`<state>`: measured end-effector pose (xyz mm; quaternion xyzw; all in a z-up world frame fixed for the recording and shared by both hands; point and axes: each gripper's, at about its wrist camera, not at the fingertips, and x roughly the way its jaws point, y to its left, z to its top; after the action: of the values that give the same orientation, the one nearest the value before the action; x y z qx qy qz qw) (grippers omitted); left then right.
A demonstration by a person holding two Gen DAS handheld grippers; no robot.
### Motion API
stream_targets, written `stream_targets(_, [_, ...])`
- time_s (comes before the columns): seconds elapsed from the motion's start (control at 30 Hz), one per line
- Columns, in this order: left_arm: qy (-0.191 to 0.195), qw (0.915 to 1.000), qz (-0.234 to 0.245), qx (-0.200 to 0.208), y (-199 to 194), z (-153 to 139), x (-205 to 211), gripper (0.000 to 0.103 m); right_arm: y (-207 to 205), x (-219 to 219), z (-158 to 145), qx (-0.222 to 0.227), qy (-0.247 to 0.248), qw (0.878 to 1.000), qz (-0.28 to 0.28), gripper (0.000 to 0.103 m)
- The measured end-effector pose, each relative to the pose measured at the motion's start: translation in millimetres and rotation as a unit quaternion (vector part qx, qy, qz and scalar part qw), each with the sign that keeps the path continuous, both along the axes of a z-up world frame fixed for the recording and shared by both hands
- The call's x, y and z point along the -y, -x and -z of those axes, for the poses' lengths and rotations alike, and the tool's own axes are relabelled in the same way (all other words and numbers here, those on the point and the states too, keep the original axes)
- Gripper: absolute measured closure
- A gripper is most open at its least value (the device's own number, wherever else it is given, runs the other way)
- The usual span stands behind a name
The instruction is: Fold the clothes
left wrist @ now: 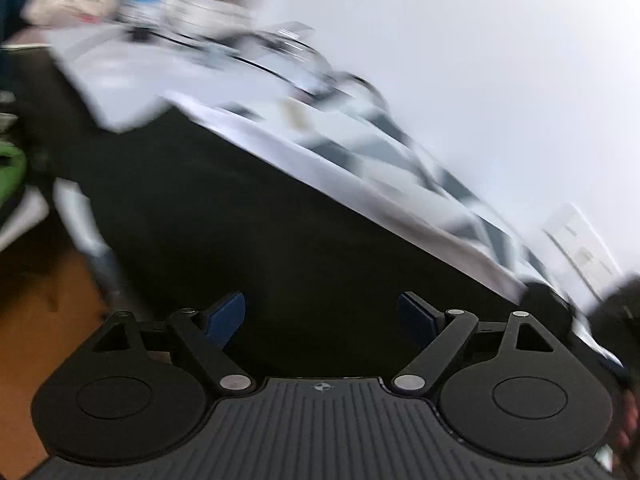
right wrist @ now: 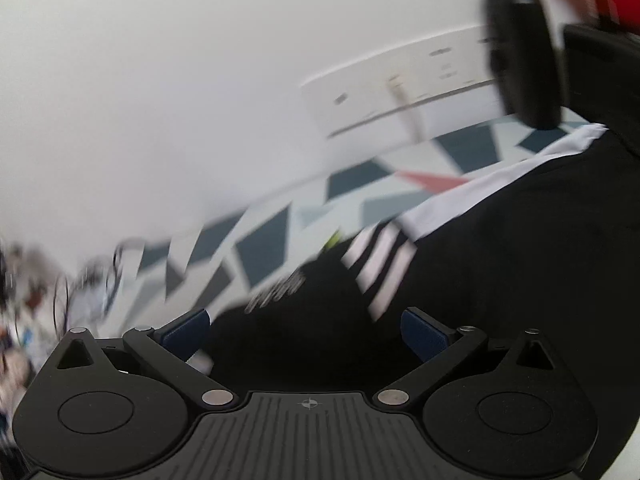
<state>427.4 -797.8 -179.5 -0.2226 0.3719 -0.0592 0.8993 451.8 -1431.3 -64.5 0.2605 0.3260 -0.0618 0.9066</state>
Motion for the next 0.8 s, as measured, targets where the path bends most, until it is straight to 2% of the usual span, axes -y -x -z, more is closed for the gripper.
stream_targets(0.2, [-0.002,0.9997,-0.015,-0.020,-19,14,-56,0.015,-10,-78,14,-0.053,-0.004,0.999,-0.003,0.001])
stream_targets(0.4, [0.008,0.9993,0.017,-0.033,-41,18,-82,0.015,-22,-151,17,-0.071,0.008,0.997,-0.027,0.001])
stream_targets(0.63, [0.001,0.9980,0.050,-0.039,-36,13,-102,0.010,-30,-202,21,-0.083,0.002,0.996,-0.044,0.001])
stream_targets(0.8, [0.022,0.9982,0.039,-0.039,-63,22,-117,0.010,-33,-222,24,-0.093,0.005,0.995,-0.047,0.001])
